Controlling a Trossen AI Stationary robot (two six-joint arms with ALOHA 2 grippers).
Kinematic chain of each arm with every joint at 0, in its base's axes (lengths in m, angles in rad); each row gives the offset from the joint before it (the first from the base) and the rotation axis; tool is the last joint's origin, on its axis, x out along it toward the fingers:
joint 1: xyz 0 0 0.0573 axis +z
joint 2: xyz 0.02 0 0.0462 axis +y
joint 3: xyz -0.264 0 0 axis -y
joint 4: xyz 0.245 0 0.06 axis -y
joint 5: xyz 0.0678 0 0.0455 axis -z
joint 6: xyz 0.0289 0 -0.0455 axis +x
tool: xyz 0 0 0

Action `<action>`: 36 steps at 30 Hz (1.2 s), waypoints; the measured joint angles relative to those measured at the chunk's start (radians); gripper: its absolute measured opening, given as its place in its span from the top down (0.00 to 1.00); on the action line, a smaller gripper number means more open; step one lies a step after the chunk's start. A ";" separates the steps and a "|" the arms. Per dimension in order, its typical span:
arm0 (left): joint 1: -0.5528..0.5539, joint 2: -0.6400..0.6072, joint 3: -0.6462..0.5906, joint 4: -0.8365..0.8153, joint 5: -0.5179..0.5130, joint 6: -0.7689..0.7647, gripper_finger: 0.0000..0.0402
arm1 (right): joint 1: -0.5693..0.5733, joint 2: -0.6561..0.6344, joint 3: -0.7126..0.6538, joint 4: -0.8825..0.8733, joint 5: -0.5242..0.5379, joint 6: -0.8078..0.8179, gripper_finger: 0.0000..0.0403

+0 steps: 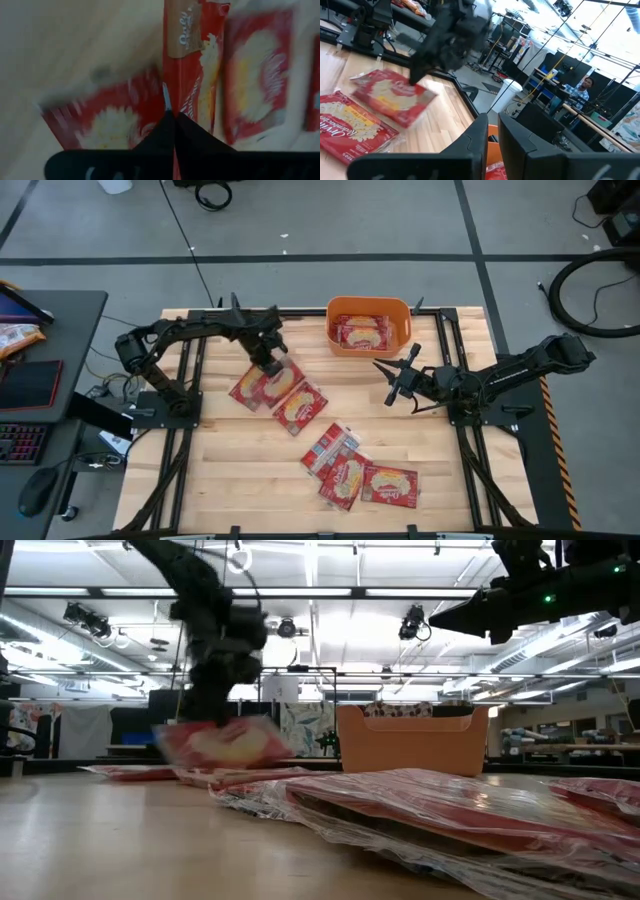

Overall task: Sort popcorn bags into baskets
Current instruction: Put the popcorn bag into the bin

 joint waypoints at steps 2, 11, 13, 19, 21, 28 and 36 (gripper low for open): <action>-0.009 0.000 0.069 -0.001 -0.021 0.020 0.99 | 0.000 0.000 0.000 0.000 0.000 0.000 0.88; -0.084 -0.001 0.312 0.031 -0.036 0.179 0.99 | 0.000 0.000 0.000 0.000 -0.002 0.000 0.88; -0.098 -0.002 0.326 0.111 -0.063 0.180 0.99 | 0.000 0.000 0.000 0.000 -0.003 0.004 0.88; -0.132 0.020 0.327 0.486 -0.272 0.213 0.99 | 0.000 0.000 0.000 0.008 -0.062 0.014 0.88; -0.138 0.046 0.326 0.599 -0.314 0.259 0.98 | 0.001 0.000 0.000 0.007 -0.074 0.015 0.88; -0.138 0.182 0.326 0.828 -0.344 0.307 0.99 | 0.000 0.000 0.000 0.005 -0.058 0.010 0.88; -0.139 0.277 0.383 0.761 -0.420 0.298 0.99 | 0.000 0.000 0.000 0.002 -0.046 0.007 0.88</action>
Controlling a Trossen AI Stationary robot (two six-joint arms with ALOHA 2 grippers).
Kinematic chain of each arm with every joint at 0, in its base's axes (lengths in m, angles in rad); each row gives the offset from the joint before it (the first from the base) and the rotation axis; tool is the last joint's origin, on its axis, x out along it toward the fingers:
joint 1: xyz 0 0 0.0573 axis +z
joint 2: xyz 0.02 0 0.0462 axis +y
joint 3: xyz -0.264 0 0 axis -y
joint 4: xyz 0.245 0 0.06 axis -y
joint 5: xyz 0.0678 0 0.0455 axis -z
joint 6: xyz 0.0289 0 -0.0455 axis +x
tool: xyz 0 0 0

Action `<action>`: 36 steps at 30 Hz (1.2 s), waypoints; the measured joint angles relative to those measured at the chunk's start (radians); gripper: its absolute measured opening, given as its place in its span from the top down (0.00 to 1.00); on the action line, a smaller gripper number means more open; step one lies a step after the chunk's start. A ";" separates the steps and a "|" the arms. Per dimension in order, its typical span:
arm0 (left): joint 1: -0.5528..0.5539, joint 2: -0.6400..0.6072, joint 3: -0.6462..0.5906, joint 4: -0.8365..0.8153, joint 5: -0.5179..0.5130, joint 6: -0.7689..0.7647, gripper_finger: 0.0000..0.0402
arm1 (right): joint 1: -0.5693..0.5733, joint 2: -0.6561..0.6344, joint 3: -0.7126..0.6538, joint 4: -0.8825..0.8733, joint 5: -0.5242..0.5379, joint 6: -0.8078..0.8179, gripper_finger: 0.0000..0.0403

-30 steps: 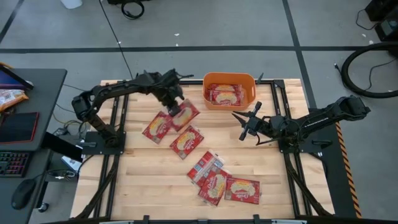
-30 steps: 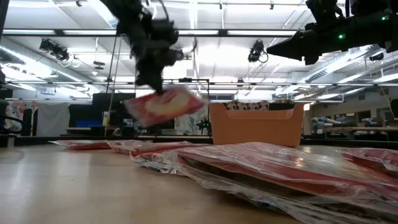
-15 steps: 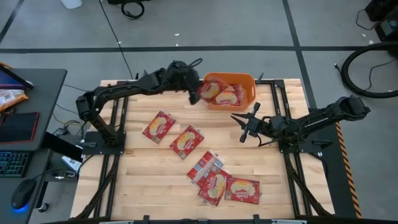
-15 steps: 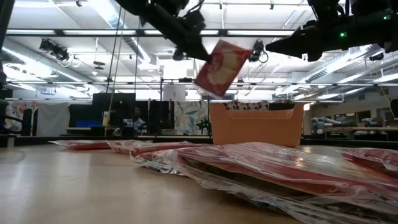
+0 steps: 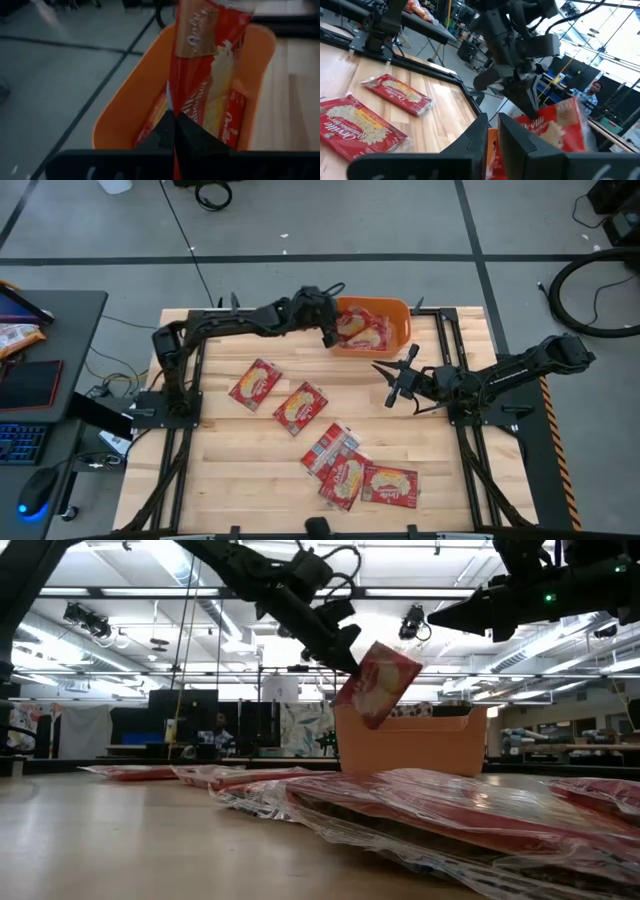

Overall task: Sort popcorn bags into baskets
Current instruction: Put the popcorn bag into the bin

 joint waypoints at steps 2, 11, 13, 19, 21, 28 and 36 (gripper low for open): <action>-0.007 0.026 0.054 -0.071 -0.015 -0.015 0.99 | 0.000 0.000 0.000 0.000 0.001 0.000 0.88; -0.045 0.157 0.254 -0.226 -0.046 -0.019 0.94 | 0.000 0.000 0.000 -0.002 0.002 0.000 0.88; -0.051 0.168 0.258 -0.230 -0.045 -0.002 0.89 | 0.000 0.000 0.000 -0.012 0.002 0.002 0.88; -0.069 0.159 0.259 -0.254 -0.044 0.081 0.70 | 0.000 0.000 0.000 -0.026 0.063 0.004 0.88; -0.080 0.145 0.260 -0.259 -0.033 0.111 0.66 | 0.000 0.000 0.000 -0.031 0.082 0.010 0.88; -0.102 0.102 0.260 -0.469 0.120 0.136 0.63 | 0.002 0.000 0.000 -0.062 0.086 0.034 0.88; -0.124 0.083 0.258 -0.902 0.244 -0.003 0.65 | 0.002 0.000 0.000 -0.056 0.086 0.042 0.88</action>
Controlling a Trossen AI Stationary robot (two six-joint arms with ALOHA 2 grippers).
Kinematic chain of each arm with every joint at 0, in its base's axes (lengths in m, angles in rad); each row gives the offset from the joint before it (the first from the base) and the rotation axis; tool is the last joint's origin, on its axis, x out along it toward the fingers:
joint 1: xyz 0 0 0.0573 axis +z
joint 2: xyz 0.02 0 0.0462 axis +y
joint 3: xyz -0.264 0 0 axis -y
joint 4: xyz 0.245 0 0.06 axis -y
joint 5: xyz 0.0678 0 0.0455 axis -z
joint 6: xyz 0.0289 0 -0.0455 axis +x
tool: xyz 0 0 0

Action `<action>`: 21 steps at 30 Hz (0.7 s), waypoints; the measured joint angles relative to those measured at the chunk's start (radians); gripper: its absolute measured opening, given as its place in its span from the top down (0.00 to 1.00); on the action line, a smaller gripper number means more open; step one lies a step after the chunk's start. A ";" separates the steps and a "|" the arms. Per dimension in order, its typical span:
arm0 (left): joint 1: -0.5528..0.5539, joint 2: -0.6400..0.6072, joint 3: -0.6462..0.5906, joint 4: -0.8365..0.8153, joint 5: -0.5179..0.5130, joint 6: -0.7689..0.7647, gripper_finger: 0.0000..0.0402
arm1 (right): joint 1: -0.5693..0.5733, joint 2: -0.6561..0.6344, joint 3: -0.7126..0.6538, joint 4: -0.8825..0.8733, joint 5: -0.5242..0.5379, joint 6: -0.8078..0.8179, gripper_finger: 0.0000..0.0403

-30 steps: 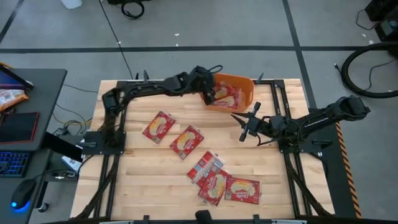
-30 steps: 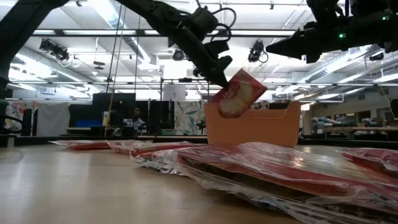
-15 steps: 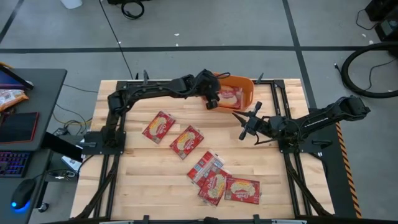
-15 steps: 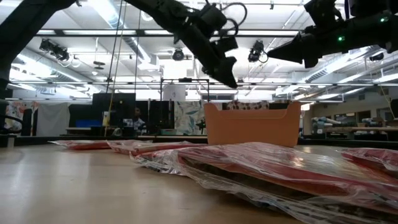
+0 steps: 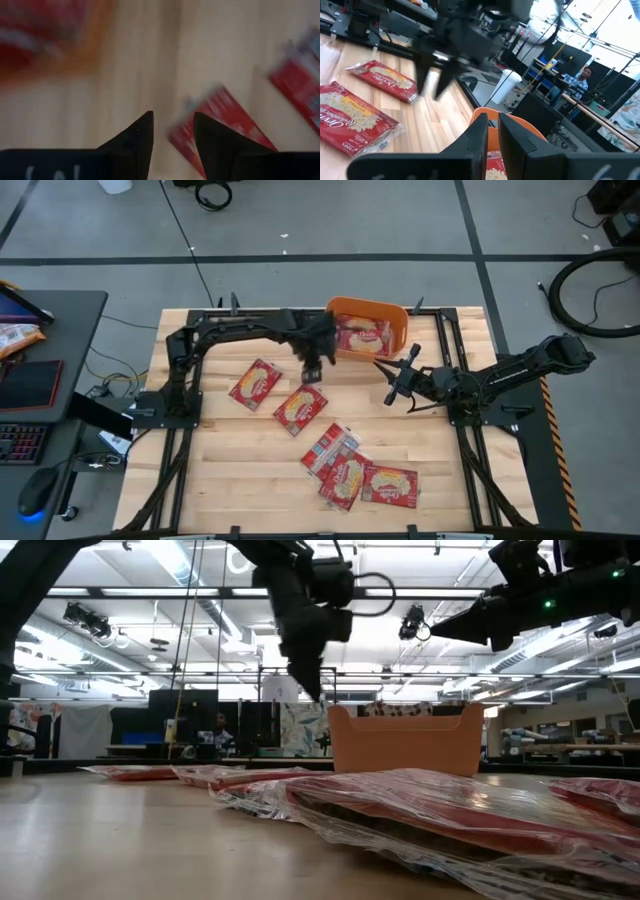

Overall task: Sort popcorn bags into baskets
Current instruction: Put the popcorn bag into the bin

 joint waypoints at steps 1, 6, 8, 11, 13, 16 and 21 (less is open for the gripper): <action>-0.004 0.000 -0.007 -0.030 0.005 -0.034 0.65 | 0.000 0.000 0.000 -0.004 0.000 0.002 0.88; -0.016 0.007 -0.112 -0.131 -0.003 -0.221 0.65 | 0.000 0.000 0.000 -0.033 0.000 0.026 0.88; -0.026 0.006 -0.175 -0.138 -0.029 -0.259 0.65 | 0.000 0.000 0.000 -0.037 0.000 0.025 0.88; -0.042 0.007 -0.256 -0.161 -0.105 -0.282 0.65 | 0.000 0.000 0.000 -0.036 0.000 0.021 0.88; -0.051 0.007 -0.292 -0.161 -0.140 -0.294 0.65 | 0.000 0.000 0.000 -0.036 0.000 0.021 0.88; -0.062 0.007 -0.312 -0.172 -0.215 -0.383 0.65 | 0.000 0.000 0.000 -0.036 0.001 0.021 0.88; -0.098 0.007 -0.332 -0.196 -0.339 -0.517 0.65 | 0.001 0.000 0.000 -0.035 0.000 0.022 0.88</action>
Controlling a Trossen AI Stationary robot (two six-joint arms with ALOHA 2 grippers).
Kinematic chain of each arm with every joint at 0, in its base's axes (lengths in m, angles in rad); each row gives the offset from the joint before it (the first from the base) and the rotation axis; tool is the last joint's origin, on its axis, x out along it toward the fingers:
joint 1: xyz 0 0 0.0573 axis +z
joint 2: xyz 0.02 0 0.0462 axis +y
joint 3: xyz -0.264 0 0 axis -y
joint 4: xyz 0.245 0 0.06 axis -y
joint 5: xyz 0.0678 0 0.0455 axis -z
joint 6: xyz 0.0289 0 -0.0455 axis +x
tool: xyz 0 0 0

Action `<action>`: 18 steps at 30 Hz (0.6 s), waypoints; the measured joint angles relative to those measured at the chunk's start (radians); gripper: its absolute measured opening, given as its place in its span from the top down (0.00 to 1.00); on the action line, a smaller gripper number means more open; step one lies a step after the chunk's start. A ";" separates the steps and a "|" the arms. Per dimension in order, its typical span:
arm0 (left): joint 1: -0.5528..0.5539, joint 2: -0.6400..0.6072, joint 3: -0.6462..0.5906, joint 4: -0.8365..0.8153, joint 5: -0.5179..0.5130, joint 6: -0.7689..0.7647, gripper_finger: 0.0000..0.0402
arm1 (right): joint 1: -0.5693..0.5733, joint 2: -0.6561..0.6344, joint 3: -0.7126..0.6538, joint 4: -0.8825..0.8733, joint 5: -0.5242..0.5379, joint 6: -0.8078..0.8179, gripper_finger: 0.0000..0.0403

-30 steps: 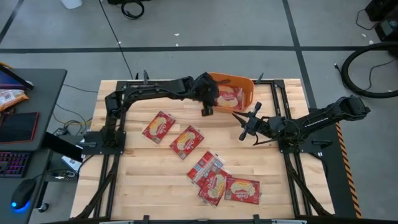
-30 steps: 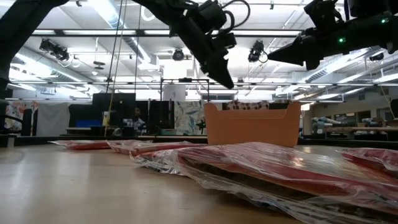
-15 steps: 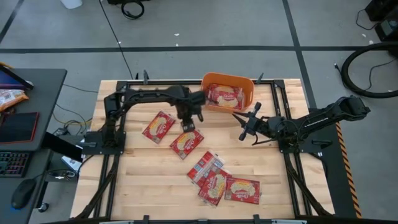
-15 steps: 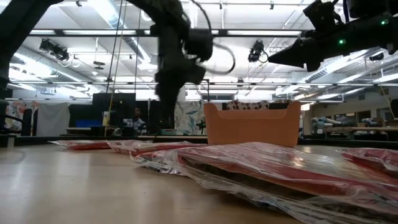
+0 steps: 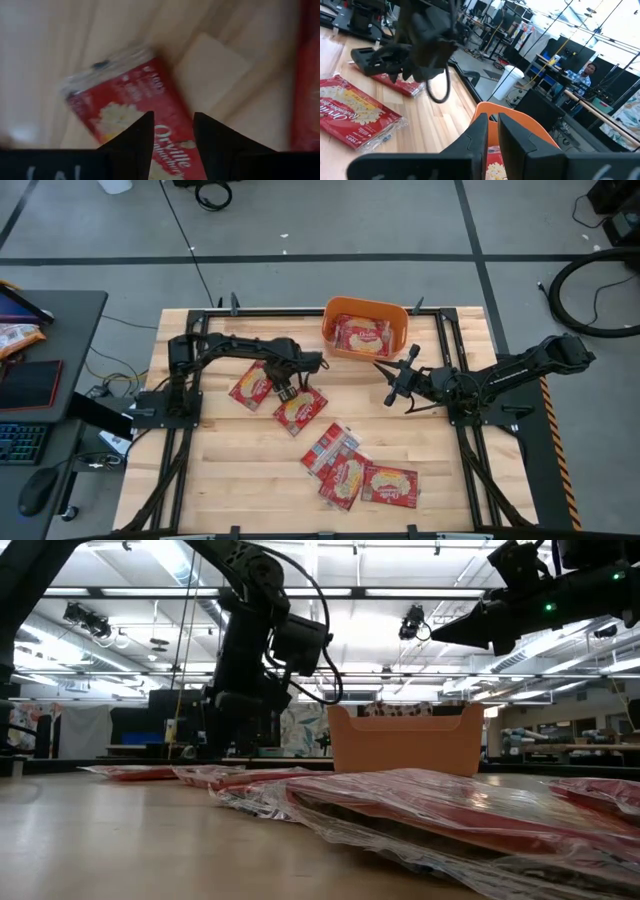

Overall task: Sort popcorn bags into baskets
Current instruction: Put the popcorn bag into the bin

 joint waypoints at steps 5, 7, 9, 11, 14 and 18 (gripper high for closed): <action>-0.062 0.000 -0.001 -0.047 -0.072 -0.078 0.65 | 0.000 0.000 0.000 0.010 -0.004 -0.002 0.88; -0.089 0.000 -0.001 -0.049 -0.073 -0.100 0.65 | 0.000 0.000 0.000 0.020 -0.010 -0.002 0.88; -0.110 0.005 -0.001 -0.048 -0.078 -0.114 0.65 | 0.000 0.000 0.000 0.021 -0.011 -0.003 0.88; -0.123 0.007 -0.002 -0.051 -0.077 -0.132 0.65 | 0.000 0.000 0.000 0.023 -0.016 0.000 0.88; -0.126 0.007 -0.028 -0.032 -0.078 -0.150 0.65 | 0.000 0.000 0.000 0.018 -0.017 0.006 0.88; -0.104 0.007 -0.112 -0.021 -0.024 -0.152 0.65 | 0.006 0.000 0.000 0.018 -0.017 0.003 0.88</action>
